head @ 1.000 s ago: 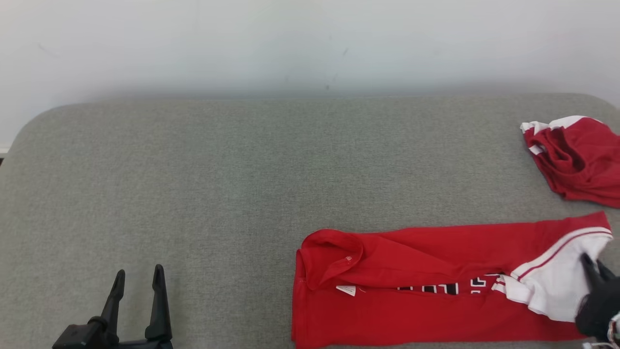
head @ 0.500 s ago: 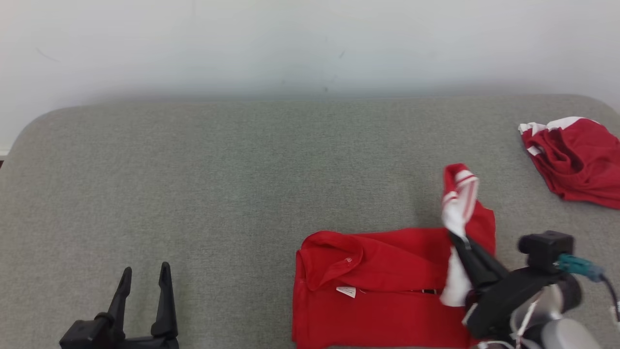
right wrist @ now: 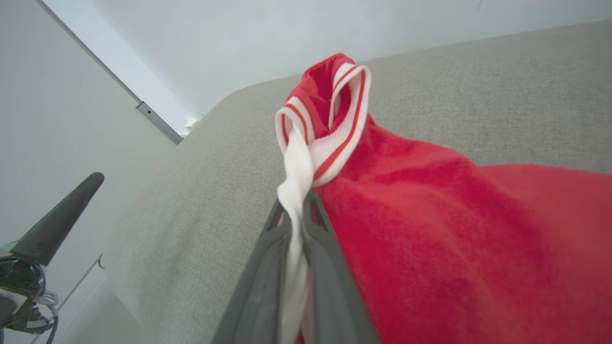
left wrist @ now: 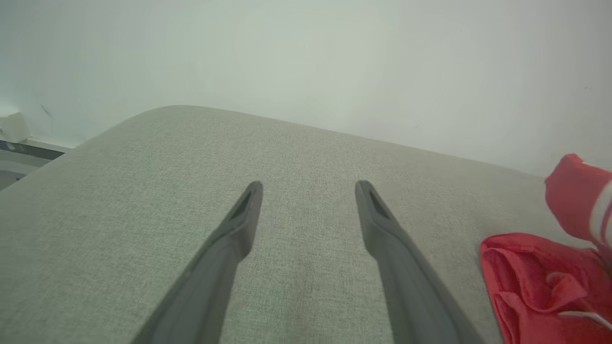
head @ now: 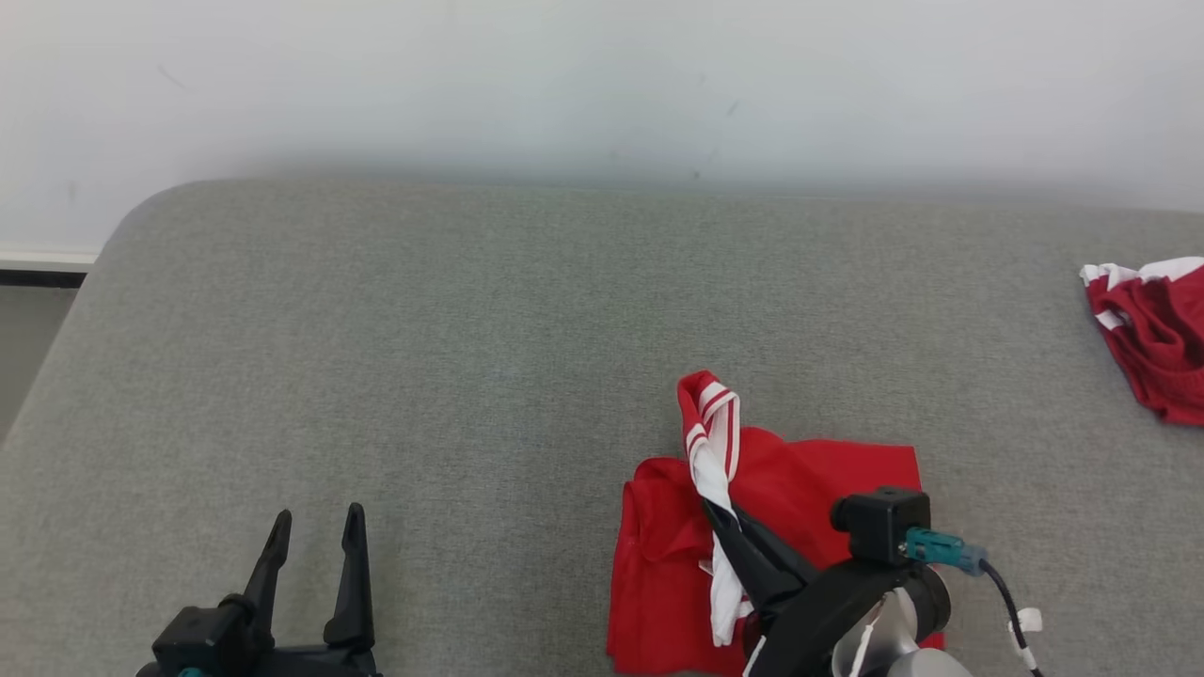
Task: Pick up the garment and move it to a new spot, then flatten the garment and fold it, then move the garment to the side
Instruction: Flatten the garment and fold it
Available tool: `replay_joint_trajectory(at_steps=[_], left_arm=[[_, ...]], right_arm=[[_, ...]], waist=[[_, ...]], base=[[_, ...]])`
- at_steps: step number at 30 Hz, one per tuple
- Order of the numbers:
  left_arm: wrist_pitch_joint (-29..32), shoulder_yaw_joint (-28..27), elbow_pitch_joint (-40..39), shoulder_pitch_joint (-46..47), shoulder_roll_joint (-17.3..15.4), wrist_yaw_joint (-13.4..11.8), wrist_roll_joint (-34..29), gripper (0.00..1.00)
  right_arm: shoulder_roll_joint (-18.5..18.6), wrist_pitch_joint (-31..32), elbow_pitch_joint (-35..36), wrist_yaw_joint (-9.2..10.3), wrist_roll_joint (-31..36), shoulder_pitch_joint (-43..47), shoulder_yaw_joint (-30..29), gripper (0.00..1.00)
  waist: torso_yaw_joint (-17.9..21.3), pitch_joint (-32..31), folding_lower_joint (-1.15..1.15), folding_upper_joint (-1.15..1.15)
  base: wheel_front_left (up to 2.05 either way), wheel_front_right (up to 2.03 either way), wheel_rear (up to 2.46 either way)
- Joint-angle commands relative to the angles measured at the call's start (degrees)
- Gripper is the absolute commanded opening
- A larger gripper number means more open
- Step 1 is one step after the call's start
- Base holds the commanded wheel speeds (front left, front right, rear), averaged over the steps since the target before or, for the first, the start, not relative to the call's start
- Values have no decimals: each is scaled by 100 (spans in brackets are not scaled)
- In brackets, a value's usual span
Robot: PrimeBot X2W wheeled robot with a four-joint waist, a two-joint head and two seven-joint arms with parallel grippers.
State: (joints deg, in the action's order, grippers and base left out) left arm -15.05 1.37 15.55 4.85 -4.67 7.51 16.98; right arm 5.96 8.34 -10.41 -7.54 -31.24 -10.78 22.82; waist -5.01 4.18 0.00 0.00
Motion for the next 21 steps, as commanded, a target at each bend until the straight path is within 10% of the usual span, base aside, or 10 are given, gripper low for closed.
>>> replay_joint_trajectory(at_steps=[1, 7, 9, 21], left_arm=[[-17, 14, 23, 72, 9, -7, 14, 100], [-17, 65, 99, 149, 19, -6, 48, 100], [-17, 56, 114, 172, 22, -6, 57, 100], [-17, -73, 97, 55, 12, -6, 38, 100]], right_arm=[[-46, -82, -114, 15, 30, -75, 3, 0], [-231, -258, -874, 15, 92, -293, 165, 0], [-259, -385, -1050, 16, 107, -395, 192, 100], [24, -1810, -1137, 16, 509, -666, -345, 100]], waist=[[-79, 13, 0, 0], [-182, 78, 0, 0], [-184, 96, 0, 0], [119, -10, 0, 0]], base=[[0, 0, 0], [0, 0, 0], [0, 0, 0], [0, 0, 0]])
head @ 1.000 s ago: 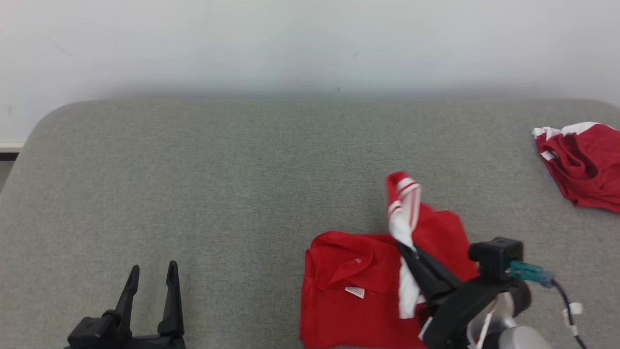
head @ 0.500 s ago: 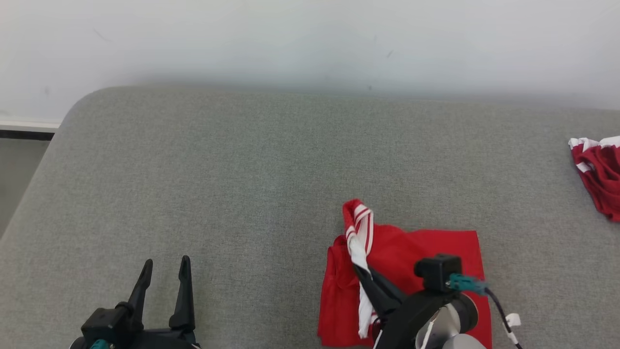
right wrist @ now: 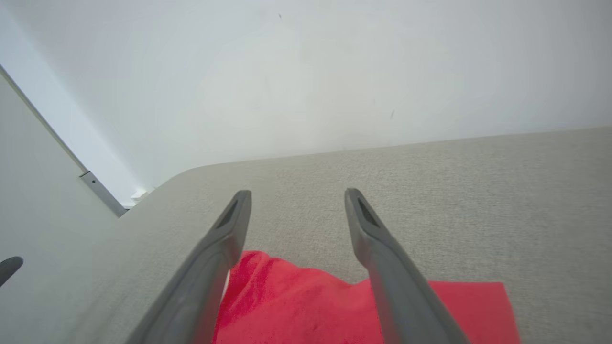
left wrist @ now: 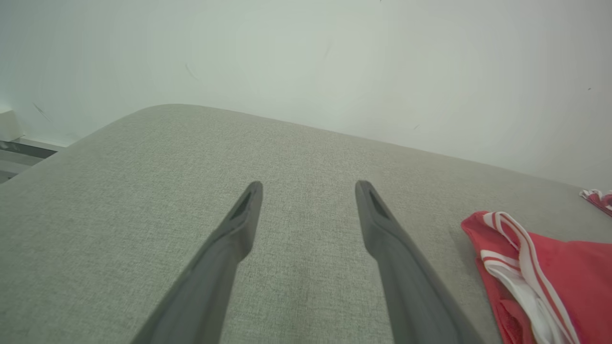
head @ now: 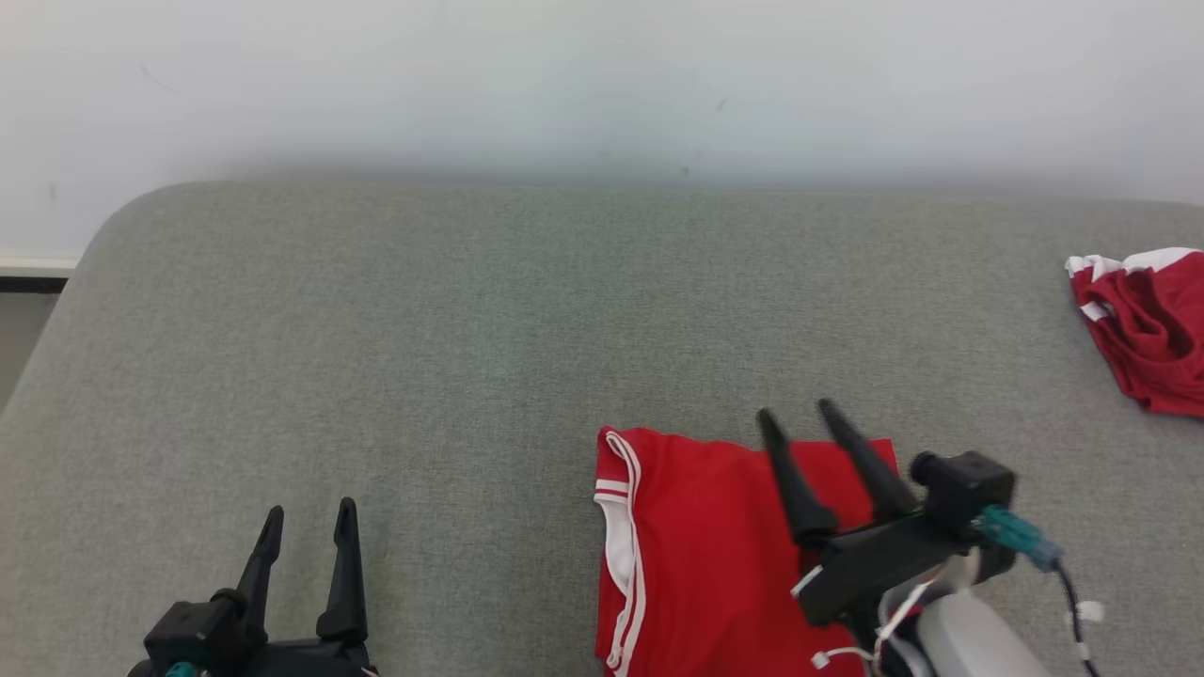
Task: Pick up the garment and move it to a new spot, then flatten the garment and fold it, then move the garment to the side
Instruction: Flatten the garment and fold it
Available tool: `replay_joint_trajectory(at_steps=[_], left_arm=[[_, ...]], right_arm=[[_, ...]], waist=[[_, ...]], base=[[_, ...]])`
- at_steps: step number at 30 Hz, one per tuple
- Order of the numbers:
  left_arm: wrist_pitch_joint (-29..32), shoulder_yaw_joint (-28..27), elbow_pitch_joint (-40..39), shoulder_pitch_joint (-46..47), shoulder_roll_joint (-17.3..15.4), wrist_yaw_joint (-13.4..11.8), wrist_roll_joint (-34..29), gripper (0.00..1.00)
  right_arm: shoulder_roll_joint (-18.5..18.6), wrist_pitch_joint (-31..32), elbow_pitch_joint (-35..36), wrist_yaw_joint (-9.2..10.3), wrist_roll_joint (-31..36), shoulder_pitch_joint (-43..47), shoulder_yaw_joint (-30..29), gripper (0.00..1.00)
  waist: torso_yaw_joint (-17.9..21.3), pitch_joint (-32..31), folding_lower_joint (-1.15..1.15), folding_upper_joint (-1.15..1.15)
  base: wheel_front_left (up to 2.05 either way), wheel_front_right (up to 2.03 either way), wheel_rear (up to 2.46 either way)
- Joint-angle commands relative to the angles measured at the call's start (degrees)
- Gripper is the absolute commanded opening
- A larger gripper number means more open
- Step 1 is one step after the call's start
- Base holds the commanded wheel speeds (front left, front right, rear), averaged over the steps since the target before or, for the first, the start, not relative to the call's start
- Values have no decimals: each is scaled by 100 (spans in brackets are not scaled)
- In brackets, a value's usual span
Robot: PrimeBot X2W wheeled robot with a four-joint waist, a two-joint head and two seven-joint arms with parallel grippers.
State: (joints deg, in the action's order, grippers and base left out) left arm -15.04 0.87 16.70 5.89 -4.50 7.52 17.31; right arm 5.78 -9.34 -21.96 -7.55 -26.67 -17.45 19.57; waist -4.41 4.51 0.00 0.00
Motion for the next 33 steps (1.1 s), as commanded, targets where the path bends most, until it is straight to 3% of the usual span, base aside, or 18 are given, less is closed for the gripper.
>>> replay_joint_trajectory(at_steps=[1, 13, 33], left_arm=[[-18, -34, -31, -66, -9, -7, -2, 100], [-18, -294, -360, -262, -99, -7, -145, 100], [-17, -419, -728, -922, -59, -9, -635, 100]], right_arm=[[91, -142, 58, 17, 105, 30, -142, 100], [264, -543, 857, 17, 780, 862, -1431, 100], [-41, -585, 1520, 17, 1248, 2319, -1641, 100]], waist=[[86, -50, 0, 0], [452, -154, 0, 0], [632, -476, 0, 0]], base=[[0, 0, 0], [0, 0, 0], [0, 0, 0]])
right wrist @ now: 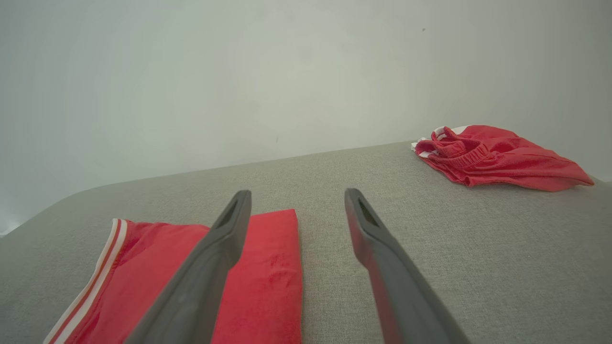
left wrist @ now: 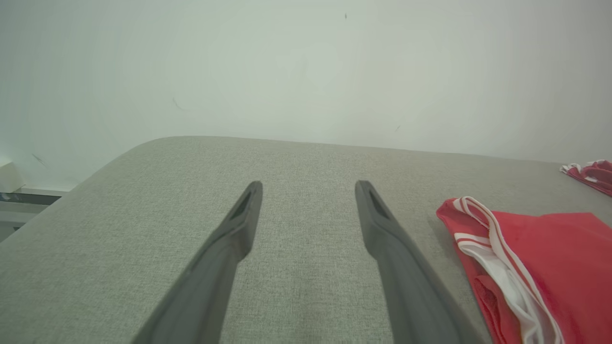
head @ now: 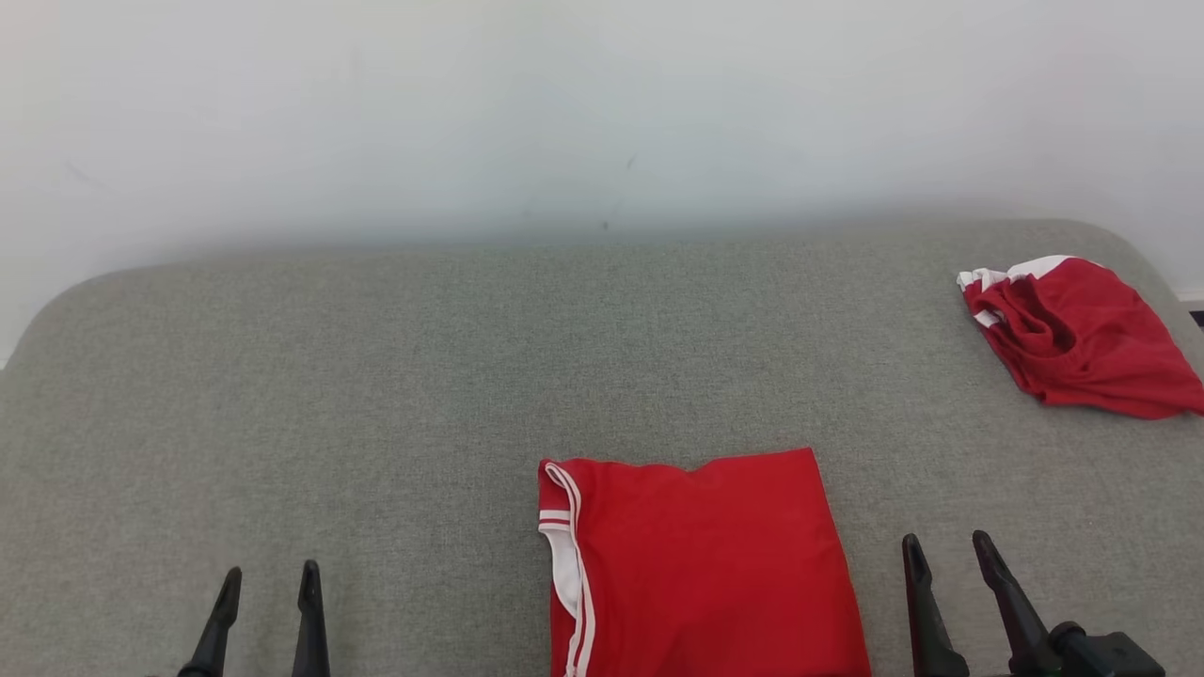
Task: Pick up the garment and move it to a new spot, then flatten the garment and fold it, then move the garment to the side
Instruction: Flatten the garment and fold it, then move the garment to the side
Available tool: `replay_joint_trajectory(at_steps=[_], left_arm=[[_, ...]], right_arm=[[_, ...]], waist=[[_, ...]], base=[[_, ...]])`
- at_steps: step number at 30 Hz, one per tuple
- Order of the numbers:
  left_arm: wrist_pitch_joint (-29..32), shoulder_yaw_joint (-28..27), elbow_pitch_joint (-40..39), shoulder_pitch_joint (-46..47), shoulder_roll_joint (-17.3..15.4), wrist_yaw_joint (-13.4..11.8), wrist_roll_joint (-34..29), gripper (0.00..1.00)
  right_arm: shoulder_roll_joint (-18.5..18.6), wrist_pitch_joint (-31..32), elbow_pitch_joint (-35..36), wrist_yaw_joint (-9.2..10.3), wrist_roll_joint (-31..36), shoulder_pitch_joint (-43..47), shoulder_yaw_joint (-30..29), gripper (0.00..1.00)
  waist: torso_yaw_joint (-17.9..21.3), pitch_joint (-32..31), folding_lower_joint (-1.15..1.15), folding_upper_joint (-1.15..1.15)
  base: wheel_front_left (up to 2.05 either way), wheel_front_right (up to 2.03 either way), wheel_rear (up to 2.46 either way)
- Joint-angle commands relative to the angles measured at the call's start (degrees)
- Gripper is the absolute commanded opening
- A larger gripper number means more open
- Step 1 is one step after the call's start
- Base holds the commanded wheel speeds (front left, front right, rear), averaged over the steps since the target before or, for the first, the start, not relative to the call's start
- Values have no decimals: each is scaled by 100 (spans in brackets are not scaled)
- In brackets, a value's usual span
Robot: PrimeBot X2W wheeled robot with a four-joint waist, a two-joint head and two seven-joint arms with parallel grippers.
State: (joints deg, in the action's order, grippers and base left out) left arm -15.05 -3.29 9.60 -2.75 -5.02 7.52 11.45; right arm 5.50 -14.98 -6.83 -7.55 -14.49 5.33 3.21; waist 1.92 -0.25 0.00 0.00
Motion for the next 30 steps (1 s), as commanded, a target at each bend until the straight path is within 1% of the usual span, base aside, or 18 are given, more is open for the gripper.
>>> replay_joint_trajectory(at_steps=[1, 10, 16, 22, 30], left_arm=[[-17, 2, -17, -77, -2, -9, -52, 100], [-17, 23, 27, -149, 48, -8, -149, 100], [-16, -37, 33, -163, 62, -8, -128, 100], [-17, -38, 22, -54, 91, -8, -23, 100], [-17, 92, 60, 190, 107, -8, -14, 100]], right_arm=[[-10, -22, -7, 17, 36, 55, 13, 100], [-14, -23, -155, 17, 51, 42, 78, 100], [26, -14, -236, 17, 58, -2, 138, 100], [174, 93, -575, 17, 44, -657, 290, 100], [375, 496, -1358, 17, -89, -1579, 505, 100]], waist=[[-7, -8, 0, 0], [-127, -26, 0, 0], [-119, -1, 0, 0], [-92, 87, 0, 0], [-267, 279, 0, 0]], base=[[0, 0, 0], [0, 0, 0], [0, 0, 0], [0, 0, 0], [0, 0, 0]])
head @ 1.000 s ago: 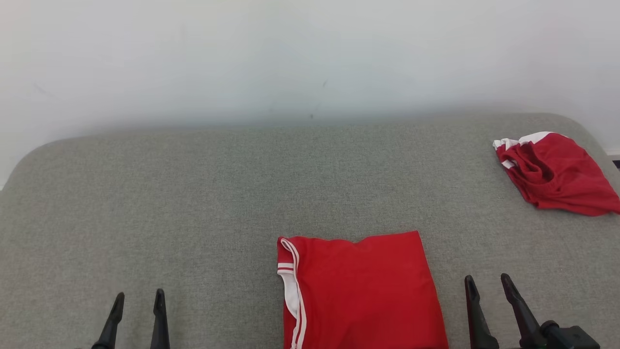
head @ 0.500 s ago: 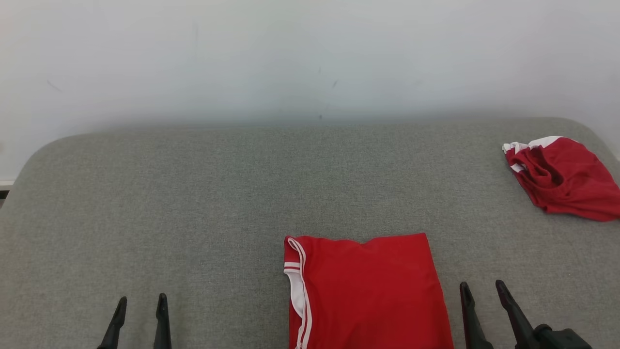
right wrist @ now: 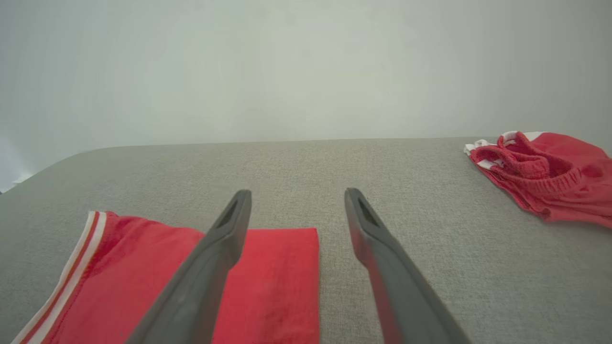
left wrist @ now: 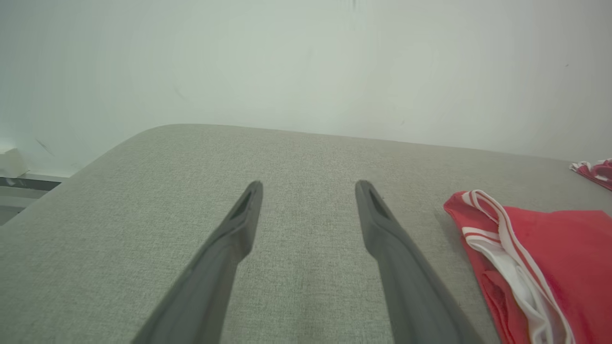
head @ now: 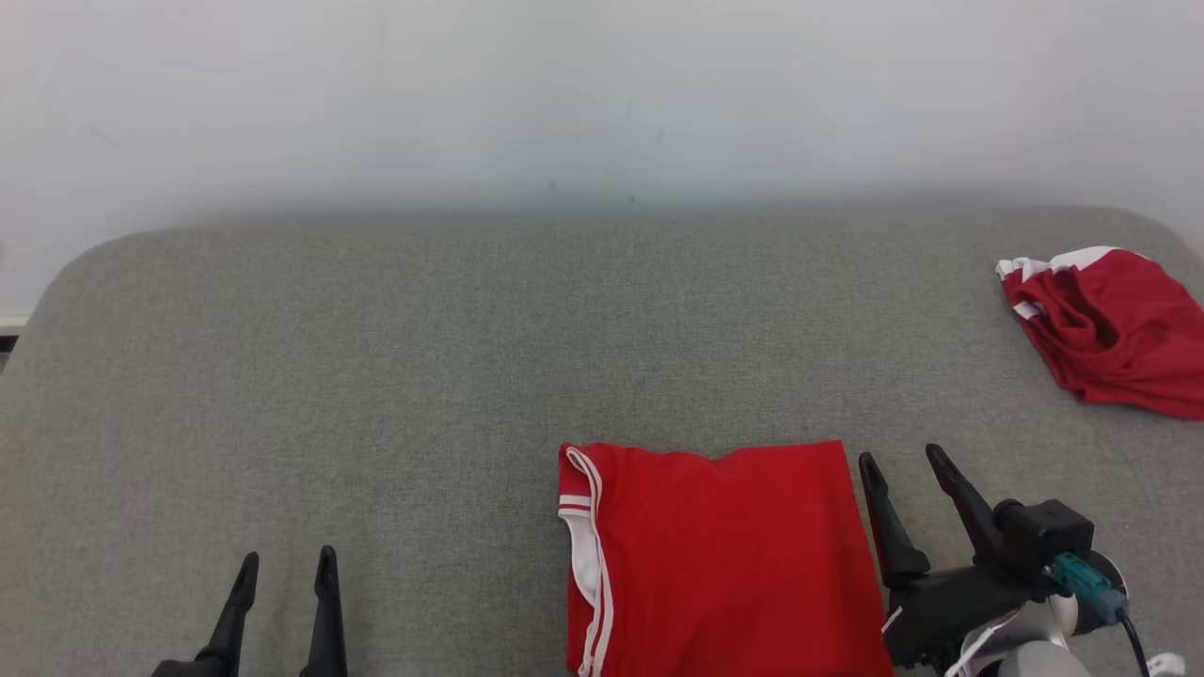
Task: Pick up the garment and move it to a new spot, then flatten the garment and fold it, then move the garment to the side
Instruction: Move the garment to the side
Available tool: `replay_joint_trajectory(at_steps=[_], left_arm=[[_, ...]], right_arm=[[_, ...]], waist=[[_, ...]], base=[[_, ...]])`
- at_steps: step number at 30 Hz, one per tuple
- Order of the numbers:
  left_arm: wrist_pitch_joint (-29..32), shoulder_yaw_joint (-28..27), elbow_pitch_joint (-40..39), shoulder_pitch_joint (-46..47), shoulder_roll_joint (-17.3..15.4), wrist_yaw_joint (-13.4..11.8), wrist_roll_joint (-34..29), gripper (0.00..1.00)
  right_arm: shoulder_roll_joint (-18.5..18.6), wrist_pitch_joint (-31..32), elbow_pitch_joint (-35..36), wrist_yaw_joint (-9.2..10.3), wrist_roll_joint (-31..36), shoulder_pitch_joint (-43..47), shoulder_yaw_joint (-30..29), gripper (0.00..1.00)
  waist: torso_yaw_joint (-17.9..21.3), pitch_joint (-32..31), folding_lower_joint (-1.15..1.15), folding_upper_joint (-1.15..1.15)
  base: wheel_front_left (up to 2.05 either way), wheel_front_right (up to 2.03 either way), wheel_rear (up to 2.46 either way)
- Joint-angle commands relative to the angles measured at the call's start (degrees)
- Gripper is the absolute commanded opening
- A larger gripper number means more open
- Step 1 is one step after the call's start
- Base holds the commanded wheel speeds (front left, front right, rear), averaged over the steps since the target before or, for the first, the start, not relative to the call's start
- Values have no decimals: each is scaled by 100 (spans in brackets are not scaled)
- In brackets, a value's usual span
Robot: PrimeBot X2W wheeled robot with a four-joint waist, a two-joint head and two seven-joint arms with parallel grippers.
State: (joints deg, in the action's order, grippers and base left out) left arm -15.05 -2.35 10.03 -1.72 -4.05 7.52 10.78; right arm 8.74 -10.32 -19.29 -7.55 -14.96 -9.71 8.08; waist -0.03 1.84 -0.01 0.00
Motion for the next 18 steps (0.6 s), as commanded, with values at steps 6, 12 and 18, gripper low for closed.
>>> replay_joint_trajectory(at_steps=[6, 12, 18], left_arm=[[-16, 17, 3, 156, 21, -8, 59, 100], [-16, 37, 5, 233, 24, -8, 57, 100], [-17, 38, 25, 318, 8, -8, 56, 100]], right_arm=[[57, 235, -781, 17, -98, -426, 58, 100], [21, 350, -1494, 17, -185, -625, 172, 100], [-64, 443, -2162, 17, -338, -776, 343, 100]], waist=[[-146, 155, 1, 0], [-207, 267, 1, 0], [-225, 343, 1, 0]], base=[[0, 0, 0], [0, 0, 0], [0, 0, 0]])
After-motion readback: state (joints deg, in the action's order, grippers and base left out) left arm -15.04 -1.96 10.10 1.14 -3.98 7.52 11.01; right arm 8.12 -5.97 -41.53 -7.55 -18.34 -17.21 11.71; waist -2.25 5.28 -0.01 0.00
